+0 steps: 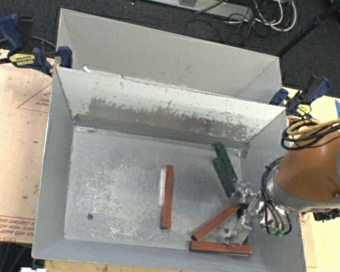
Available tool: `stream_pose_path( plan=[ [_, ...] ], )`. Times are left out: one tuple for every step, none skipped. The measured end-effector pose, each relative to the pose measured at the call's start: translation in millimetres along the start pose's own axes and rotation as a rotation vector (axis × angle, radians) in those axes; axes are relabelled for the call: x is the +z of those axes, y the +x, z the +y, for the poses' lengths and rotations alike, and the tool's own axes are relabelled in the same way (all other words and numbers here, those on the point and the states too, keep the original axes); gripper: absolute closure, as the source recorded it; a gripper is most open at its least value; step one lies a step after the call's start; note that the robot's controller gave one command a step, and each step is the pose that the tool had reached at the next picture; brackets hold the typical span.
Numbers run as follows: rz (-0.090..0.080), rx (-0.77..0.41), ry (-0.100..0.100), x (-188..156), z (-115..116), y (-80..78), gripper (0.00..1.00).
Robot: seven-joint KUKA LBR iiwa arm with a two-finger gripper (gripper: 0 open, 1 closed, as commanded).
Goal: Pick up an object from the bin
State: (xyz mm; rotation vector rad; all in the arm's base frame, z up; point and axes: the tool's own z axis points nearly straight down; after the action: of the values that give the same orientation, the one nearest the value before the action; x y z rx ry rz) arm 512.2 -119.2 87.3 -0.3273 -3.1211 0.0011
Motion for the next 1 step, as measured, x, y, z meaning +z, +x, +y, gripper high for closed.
stream_pose_path(
  plan=[
    [-0.011,-0.07,-0.002,16.2,24.9,32.4,0.0]
  ],
)
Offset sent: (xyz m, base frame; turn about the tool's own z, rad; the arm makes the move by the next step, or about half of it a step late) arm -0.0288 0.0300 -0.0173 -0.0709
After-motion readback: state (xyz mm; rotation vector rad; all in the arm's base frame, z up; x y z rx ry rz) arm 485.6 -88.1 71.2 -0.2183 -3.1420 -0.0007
